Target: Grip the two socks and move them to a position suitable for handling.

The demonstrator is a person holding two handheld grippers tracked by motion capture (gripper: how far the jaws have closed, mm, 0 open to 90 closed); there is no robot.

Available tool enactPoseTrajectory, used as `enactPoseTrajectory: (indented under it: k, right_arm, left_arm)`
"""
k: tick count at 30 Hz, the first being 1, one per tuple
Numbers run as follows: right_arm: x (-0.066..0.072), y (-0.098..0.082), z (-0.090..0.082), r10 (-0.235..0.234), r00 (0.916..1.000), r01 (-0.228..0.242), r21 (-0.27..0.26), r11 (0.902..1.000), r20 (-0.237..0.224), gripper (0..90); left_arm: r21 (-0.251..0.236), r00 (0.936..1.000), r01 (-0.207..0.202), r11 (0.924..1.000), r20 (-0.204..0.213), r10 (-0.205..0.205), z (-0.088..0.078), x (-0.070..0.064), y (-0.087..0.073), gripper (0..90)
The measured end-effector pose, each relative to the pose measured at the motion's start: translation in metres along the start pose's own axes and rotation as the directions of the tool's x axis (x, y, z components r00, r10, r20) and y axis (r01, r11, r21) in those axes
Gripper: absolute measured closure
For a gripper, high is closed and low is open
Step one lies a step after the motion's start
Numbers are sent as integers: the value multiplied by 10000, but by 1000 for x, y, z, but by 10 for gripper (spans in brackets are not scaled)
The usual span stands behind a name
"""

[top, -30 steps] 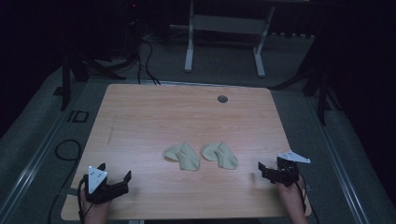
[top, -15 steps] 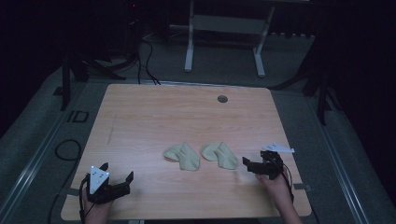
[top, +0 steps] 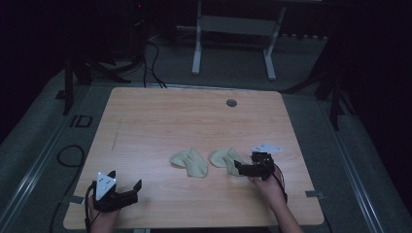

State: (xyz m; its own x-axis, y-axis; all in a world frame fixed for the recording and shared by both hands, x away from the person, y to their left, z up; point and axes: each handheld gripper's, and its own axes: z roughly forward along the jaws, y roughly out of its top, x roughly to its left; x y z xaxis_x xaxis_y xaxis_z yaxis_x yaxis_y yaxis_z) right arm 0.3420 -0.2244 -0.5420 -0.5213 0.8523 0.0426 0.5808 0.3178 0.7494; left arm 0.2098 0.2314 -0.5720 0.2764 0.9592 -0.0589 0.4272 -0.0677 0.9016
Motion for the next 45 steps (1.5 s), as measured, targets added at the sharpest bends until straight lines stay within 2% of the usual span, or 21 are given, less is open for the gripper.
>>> enactPoseTrajectory:
  k: [7,14,18,20,24,28,29,32,36,42,43,45]
  right_arm:
    - [16,12,20,-354,9992,358,199,9992,-189,207]
    - [25,15,44,-604,9981,593,720,9956,130,224]
    - [28,13,52,-622,9977,597,832,9947,272,245]
    - [29,13,53,-517,9981,489,772,9958,342,255]
    - [32,12,52,-532,9981,512,634,9967,309,355]
    - [33,13,51,-475,9984,457,545,9975,317,547]
    - [34,13,50,-482,9985,468,541,9974,254,634]
    - [36,14,50,-608,9981,602,595,9964,89,766]
    - [40,18,49,-789,9966,769,711,9945,255,797]
    - [41,27,36,-750,9971,743,438,9963,138,799]
    - [43,33,27,-814,9967,812,288,9963,61,799]
    - [43,34,24,-819,9966,819,217,9964,22,799]
  left_arm:
    - [67,9998,-31,10000,207,30,1,0,0,15]
    - [30,9994,-220,9998,262,219,1,-3,0,15]
    - [98,9993,-159,9998,329,155,2,-2,0,15]
    - [116,9994,-179,9998,309,175,2,-1,0,15]
    - [132,9993,-175,9998,341,171,2,-2,0,15]
    - [150,9991,-203,9997,365,197,3,-2,0,15]
    - [185,9991,-215,9996,366,208,3,-2,-1,15]
    - [217,9990,-202,9996,405,193,4,-2,-1,15]
    - [238,9989,-185,9995,426,175,4,-2,-1,15]
    - [259,9991,-133,9996,415,122,4,-1,-1,15]
    - [264,9990,-137,9996,420,126,5,-1,-1,15]
    - [253,9991,-144,9996,394,134,5,-1,-1,15]
